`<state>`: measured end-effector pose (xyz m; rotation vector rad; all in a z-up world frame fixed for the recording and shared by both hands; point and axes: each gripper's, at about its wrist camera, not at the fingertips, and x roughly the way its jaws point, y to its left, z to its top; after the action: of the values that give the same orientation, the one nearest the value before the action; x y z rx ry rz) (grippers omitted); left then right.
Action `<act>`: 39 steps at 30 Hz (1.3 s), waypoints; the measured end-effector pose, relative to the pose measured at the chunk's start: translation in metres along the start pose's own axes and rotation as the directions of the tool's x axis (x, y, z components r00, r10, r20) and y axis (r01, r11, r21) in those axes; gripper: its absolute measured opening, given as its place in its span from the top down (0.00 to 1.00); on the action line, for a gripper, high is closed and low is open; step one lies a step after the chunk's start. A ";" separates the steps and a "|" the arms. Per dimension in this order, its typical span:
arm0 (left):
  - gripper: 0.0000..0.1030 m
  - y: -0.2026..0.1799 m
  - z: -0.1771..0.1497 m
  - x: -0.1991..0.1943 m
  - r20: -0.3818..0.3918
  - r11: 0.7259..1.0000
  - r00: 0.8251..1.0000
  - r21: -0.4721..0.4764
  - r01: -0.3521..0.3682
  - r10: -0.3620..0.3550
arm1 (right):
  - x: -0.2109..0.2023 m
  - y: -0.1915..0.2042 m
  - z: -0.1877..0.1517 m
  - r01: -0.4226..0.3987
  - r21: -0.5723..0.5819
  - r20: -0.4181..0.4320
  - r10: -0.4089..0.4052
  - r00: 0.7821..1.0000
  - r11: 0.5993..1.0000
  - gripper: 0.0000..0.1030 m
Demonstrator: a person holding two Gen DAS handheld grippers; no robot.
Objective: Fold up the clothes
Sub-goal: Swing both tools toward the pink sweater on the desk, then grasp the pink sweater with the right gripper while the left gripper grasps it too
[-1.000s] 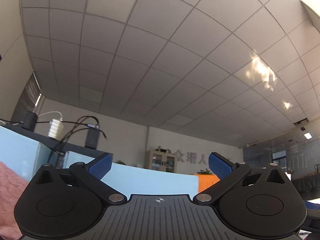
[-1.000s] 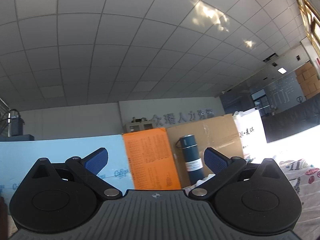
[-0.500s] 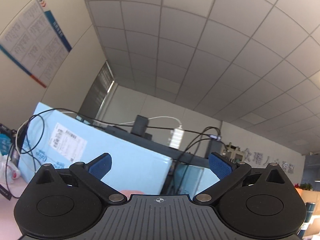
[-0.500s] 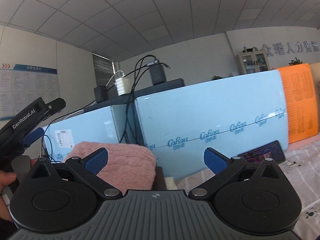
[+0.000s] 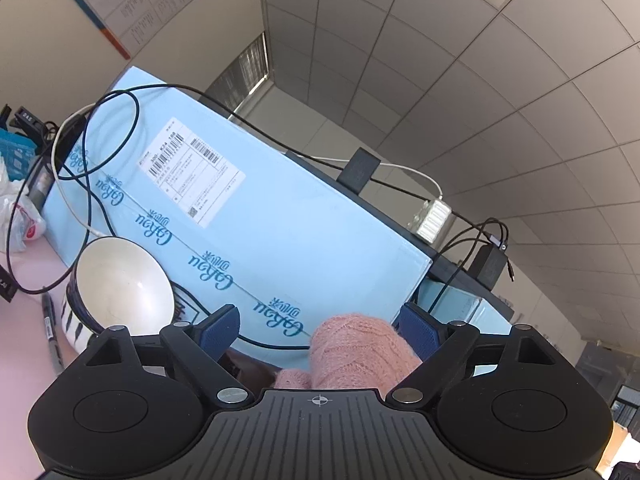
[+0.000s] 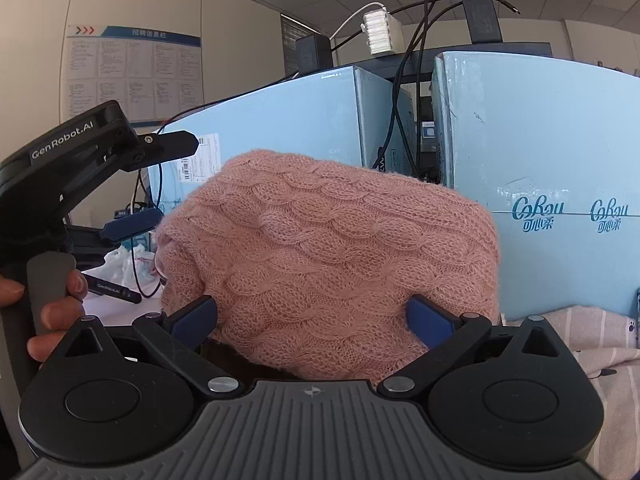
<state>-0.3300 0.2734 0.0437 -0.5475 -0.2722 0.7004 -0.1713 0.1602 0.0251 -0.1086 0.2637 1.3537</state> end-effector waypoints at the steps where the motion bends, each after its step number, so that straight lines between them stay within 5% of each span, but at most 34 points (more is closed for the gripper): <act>1: 0.14 0.002 0.001 -0.001 0.004 1.000 1.000 -0.009 0.001 -0.001 | 0.002 0.001 -0.002 0.020 -0.020 0.006 -0.020 1.000 1.000 0.18; 2: 0.14 0.003 0.002 -0.001 0.002 1.000 1.000 -0.015 0.009 -0.008 | 0.003 0.002 -0.003 0.039 -0.038 0.010 -0.038 0.999 0.999 0.41; 4: 0.14 0.006 0.003 -0.001 -0.005 0.999 1.000 -0.026 0.025 -0.026 | 0.001 -0.003 -0.002 0.041 -0.032 0.014 -0.041 0.999 0.999 0.69; 7: 0.14 0.010 0.006 -0.001 -0.014 0.998 0.999 -0.044 0.051 -0.051 | -0.010 -0.013 0.007 0.033 0.012 0.057 -0.034 0.998 0.999 0.85; 12: 0.14 0.004 0.000 0.008 -0.101 0.989 0.984 -0.026 0.147 -0.149 | -0.044 -0.038 0.030 0.025 0.154 0.194 -0.055 0.979 0.988 0.86; 17: 0.13 -0.008 -0.010 0.015 -0.191 0.976 0.960 0.032 0.217 -0.207 | -0.064 -0.067 0.038 0.109 0.245 0.267 -0.175 0.948 0.964 0.86; 20: 0.13 -0.016 -0.017 0.019 -0.233 0.971 0.951 0.081 0.227 -0.203 | -0.069 -0.087 0.037 0.157 0.309 0.260 -0.242 0.935 0.938 0.86; 23: 0.14 -0.027 -0.028 0.023 -0.250 0.966 0.961 0.196 0.169 -0.118 | -0.069 -0.102 0.032 0.200 0.365 0.234 -0.298 0.926 0.909 0.86; 26: 0.36 -0.038 -0.039 0.026 -0.255 0.939 0.965 0.313 0.140 -0.059 | -0.064 -0.107 0.026 0.209 0.369 0.200 -0.297 0.934 0.906 0.86; 28: 0.54 -0.043 -0.046 0.028 -0.256 0.916 0.967 0.382 0.122 -0.022 | -0.060 -0.103 0.023 0.188 0.331 0.185 -0.259 0.948 0.925 0.83; 30: 0.56 -0.045 -0.051 0.029 -0.251 0.895 0.968 0.430 0.116 -0.004 | -0.056 -0.098 0.023 0.169 0.296 0.173 -0.227 0.958 0.940 0.73; 32: 0.56 -0.046 -0.053 0.031 -0.244 0.888 0.970 0.451 0.091 0.025 | -0.051 -0.088 0.024 0.163 0.239 0.167 -0.206 0.964 0.957 0.51; 34: 0.49 -0.044 -0.054 0.033 -0.218 0.882 0.972 0.470 0.025 0.088 | -0.045 -0.079 0.026 0.163 0.173 0.161 -0.192 0.968 0.971 0.46; 37: 0.29 -0.039 -0.052 0.037 -0.238 0.893 0.966 0.449 0.016 0.103 | -0.039 -0.068 0.030 0.170 0.082 0.154 -0.181 0.971 0.982 0.22; 39: 0.29 -0.042 -0.058 0.041 -0.270 0.884 0.959 0.464 0.047 0.091 | -0.031 -0.062 0.034 0.146 0.011 0.121 -0.146 0.982 0.989 0.12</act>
<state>-0.2536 0.2518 0.0218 -0.1815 0.1767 0.6706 -0.1128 0.1253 0.0605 -0.0428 0.1520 1.2090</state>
